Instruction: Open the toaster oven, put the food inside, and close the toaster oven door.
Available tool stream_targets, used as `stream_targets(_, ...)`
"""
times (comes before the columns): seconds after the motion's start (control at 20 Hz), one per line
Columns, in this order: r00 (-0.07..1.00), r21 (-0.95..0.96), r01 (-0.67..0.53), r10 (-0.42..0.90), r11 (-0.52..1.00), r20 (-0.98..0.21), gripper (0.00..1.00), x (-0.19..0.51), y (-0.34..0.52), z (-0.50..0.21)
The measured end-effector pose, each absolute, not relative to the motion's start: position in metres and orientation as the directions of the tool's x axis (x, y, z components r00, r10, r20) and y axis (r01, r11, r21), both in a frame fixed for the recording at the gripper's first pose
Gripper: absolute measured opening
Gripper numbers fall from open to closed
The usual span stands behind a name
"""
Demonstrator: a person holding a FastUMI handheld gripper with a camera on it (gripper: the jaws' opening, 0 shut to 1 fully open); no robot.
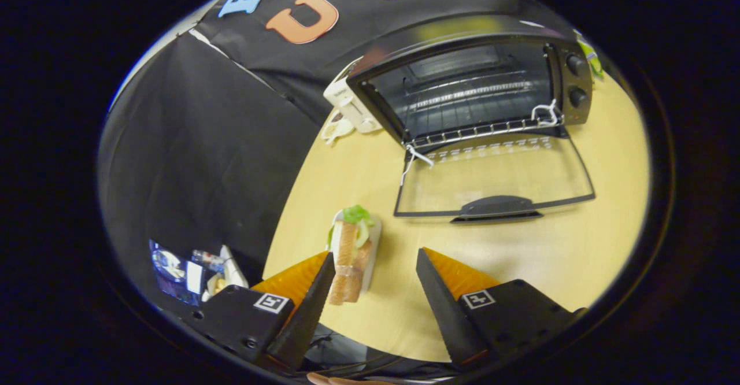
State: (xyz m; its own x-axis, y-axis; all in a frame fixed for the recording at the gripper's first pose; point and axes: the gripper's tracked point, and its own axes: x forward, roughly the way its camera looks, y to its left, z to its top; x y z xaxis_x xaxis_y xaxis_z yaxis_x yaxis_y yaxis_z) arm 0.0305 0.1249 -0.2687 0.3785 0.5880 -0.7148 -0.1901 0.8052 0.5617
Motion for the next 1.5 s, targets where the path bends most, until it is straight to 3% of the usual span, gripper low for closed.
stream_targets(0.2,0.281,0.637,-0.193,0.664,0.746,-0.693,0.90,0.020,0.143,-0.273)
stream_targets(0.5,0.266,0.666,-0.171,0.685,0.726,-0.678,0.84,0.030,0.156,-0.283)
stream_targets(0.75,0.216,0.668,-0.200,0.697,0.717,-0.684,0.65,0.020,0.165,-0.288)
stream_targets(1.05,0.228,0.668,-0.186,0.693,0.720,-0.684,0.47,0.023,0.163,-0.289)
stream_targets(1.25,0.227,0.667,-0.193,0.694,0.720,-0.683,0.39,0.022,0.163,-0.289)
stream_targets(1.5,0.238,0.694,-0.182,0.716,0.697,-0.656,0.37,0.020,0.162,-0.276)
